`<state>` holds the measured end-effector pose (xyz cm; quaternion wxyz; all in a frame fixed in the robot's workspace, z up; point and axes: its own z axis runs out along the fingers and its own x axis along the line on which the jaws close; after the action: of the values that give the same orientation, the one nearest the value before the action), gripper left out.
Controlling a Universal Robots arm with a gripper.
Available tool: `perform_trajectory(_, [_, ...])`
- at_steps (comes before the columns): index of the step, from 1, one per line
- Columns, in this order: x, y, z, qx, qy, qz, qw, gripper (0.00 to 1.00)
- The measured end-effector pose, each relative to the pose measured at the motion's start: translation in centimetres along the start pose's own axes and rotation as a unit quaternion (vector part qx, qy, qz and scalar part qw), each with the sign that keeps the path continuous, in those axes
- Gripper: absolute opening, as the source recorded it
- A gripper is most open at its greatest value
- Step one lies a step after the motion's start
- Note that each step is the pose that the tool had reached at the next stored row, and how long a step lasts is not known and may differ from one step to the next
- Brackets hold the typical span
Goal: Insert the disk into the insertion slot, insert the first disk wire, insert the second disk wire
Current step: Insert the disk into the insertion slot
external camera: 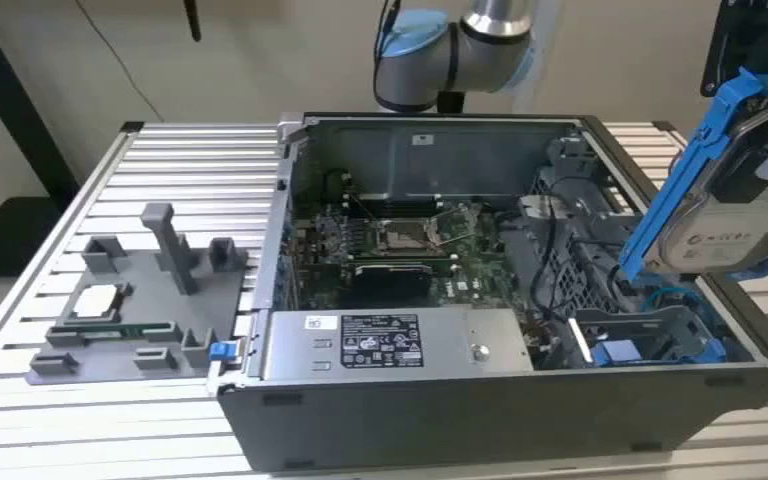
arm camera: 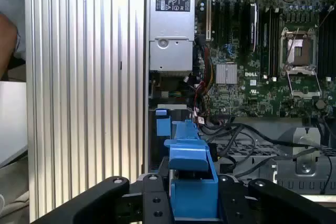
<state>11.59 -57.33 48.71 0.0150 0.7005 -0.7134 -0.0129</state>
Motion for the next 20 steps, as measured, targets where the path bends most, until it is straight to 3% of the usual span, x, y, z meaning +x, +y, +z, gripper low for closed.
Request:
perform_trajectory(8, [0.00,-0.01,0.14,0.0000,0.0003,0.000,1.0000,0.00])
perform_trajectory(14, [0.00,-0.02,0.64,0.0001,0.0042,0.000,1.0000,0.00])
perform_trajectory(16, [0.00,-0.02,0.82,0.0001,0.0064,0.000,1.0000,0.00])
perform_trajectory(20, [0.00,-0.03,1.10,0.0003,0.0151,0.001,0.9999,0.00])
